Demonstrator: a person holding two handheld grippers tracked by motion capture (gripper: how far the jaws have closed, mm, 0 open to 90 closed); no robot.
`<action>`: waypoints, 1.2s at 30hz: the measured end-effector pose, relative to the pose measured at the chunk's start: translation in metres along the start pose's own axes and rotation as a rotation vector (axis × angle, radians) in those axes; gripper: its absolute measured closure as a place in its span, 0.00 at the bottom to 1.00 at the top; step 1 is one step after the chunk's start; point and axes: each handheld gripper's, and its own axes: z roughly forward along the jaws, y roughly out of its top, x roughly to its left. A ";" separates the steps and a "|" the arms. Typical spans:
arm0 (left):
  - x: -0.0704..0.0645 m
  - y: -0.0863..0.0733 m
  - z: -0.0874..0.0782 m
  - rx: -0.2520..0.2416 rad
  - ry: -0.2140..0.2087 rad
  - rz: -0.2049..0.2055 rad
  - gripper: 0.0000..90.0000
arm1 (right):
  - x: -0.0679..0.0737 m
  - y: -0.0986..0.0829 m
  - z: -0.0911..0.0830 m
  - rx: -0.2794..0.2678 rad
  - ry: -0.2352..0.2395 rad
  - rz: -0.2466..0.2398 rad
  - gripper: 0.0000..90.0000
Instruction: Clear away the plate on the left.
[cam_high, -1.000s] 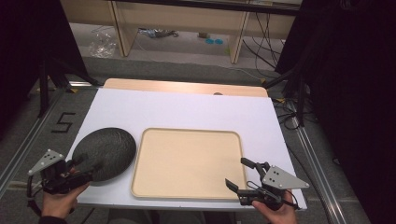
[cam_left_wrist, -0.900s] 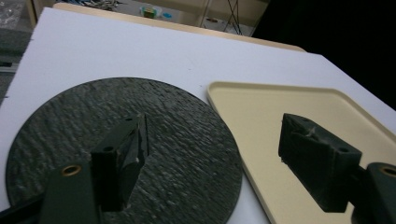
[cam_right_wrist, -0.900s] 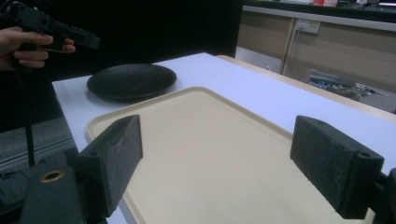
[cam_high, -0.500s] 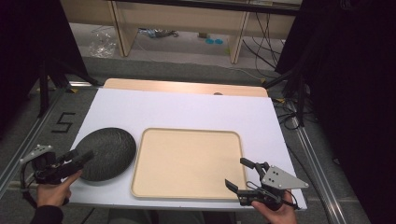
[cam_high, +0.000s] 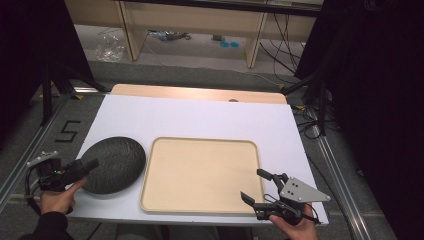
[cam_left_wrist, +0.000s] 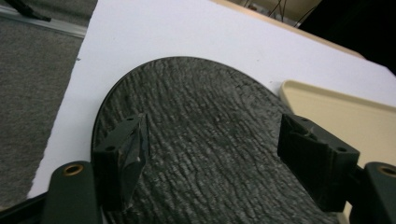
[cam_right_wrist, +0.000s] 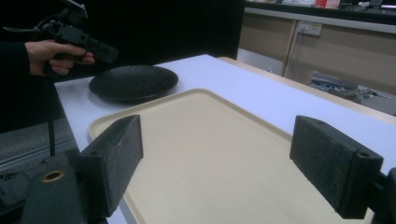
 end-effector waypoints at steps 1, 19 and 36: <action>0.002 0.000 0.001 -0.004 -0.002 -0.015 0.28 | -0.001 -0.001 0.000 0.003 0.002 -0.016 0.20; 0.034 0.001 0.005 -0.011 -0.017 -0.168 0.29 | 0.000 0.000 0.001 -0.001 0.012 -0.015 0.20; 0.049 -0.005 0.018 0.041 -0.095 -0.280 0.35 | 0.000 0.001 0.001 0.007 0.018 -0.022 0.21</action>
